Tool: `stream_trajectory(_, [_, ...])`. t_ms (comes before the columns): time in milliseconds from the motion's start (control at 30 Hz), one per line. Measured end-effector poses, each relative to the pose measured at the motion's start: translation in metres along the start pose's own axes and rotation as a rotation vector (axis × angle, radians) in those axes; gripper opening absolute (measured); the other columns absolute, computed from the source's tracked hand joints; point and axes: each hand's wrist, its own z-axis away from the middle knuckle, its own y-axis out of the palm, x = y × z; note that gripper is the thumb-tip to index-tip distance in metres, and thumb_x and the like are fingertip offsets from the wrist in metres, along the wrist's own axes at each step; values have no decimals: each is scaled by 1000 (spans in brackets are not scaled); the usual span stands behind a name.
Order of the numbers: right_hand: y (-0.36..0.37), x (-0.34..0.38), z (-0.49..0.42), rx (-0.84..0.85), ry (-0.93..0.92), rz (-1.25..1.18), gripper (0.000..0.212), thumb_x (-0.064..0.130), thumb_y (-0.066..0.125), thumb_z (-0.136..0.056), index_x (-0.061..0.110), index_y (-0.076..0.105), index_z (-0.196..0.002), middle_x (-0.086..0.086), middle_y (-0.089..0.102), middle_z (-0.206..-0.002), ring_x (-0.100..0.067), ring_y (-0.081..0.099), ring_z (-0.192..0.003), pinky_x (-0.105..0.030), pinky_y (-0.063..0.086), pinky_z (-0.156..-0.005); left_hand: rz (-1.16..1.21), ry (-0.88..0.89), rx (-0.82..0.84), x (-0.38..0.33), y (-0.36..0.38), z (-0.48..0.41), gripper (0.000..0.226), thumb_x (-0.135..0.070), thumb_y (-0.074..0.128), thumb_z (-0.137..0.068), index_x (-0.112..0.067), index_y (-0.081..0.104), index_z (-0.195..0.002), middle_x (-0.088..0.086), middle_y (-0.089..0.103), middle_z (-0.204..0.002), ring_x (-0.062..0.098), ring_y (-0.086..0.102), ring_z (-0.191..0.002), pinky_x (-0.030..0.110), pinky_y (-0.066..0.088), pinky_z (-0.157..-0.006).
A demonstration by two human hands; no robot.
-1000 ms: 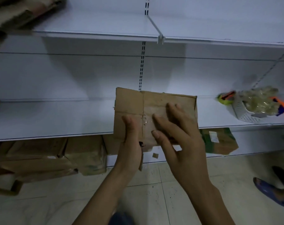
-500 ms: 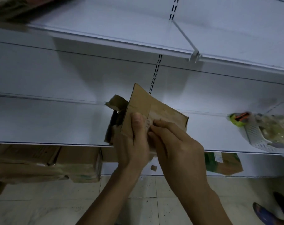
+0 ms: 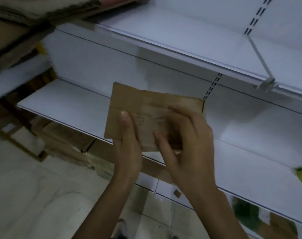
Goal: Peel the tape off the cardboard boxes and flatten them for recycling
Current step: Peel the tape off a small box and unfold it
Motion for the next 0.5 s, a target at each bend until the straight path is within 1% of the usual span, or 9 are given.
stream_trajectory(100, [-11, -24, 8, 62, 170, 42, 60, 46, 58, -86, 19, 45, -138, -11, 32, -151, -27, 28, -140, -46, 25, -113, -56, -60, 6, 9, 0, 8, 75, -66, 48, -63, -23, 58, -124, -8, 67, -109, 1, 66, -93, 22, 54, -83])
stream_trajectory(167, [-24, -43, 15, 147, 317, -40, 74, 56, 54, -84, 28, 28, -148, -5, 16, -159, -21, 16, -145, -43, 19, -116, -61, -52, -33, 19, 4, 19, 53, -57, 53, -69, -30, 61, -115, -12, 67, -106, -1, 66, -92, 18, 53, -79])
stream_trajectory(200, [-32, -52, 18, 205, 403, -144, 79, 58, 56, -84, 31, 21, -150, 1, 16, -159, -16, 17, -145, -37, 20, -115, -71, -36, -56, 24, 7, 26, 50, -54, 54, -71, -31, 60, -115, -15, 66, -106, -4, 65, -92, 16, 52, -78])
stream_trajectory(233, [-41, -61, 22, 263, 494, -286, 82, 57, 59, -84, 33, 19, -150, 5, 21, -158, -12, 23, -143, -32, 25, -114, -66, -37, -75, 29, 11, 33, 57, -56, 54, -71, -28, 58, -120, -14, 65, -108, -2, 64, -94, 17, 53, -79])
stream_trajectory(300, [-61, -79, 32, 318, 613, -573, 74, 44, 63, -84, 34, 27, -148, 9, 44, -145, -11, 46, -130, -31, 44, -104, -2, -109, -101, 40, 22, 46, 84, -70, 54, -62, -20, 55, -130, -5, 66, -116, 9, 64, -103, 30, 53, -90])
stream_trajectory(333, [-70, -86, 40, 295, 612, -628, 67, 38, 63, -85, 33, 34, -146, 11, 53, -137, -9, 54, -122, -32, 52, -96, 27, -138, -114, 45, 29, 53, 95, -76, 53, -57, -19, 53, -133, -1, 65, -121, 15, 63, -107, 36, 51, -93])
stream_trajectory(400, [-88, -95, 58, 184, 557, -610, 58, 30, 63, -87, 30, 42, -142, 15, 60, -127, -3, 59, -113, -31, 55, -91, 19, -133, -157, 54, 44, 70, 105, -83, 56, -52, -18, 51, -135, 3, 63, -125, 19, 61, -111, 40, 50, -95])
stream_trajectory(433, [-96, -99, 67, 124, 534, -600, 57, 27, 63, -88, 29, 44, -142, 17, 61, -125, 0, 59, -112, -28, 54, -92, -26, -94, -158, 61, 50, 79, 104, -83, 62, -53, -17, 54, -132, 4, 64, -124, 20, 62, -110, 40, 51, -94])
stream_trajectory(500, [-110, -108, 84, 19, 486, -585, 52, 24, 65, -90, 26, 47, -139, 28, 59, -120, 7, 58, -110, -19, 50, -92, -139, 9, -81, 77, 62, 98, 76, -68, 72, -59, -18, 65, -116, 3, 70, -110, 19, 67, -101, 38, 56, -84])
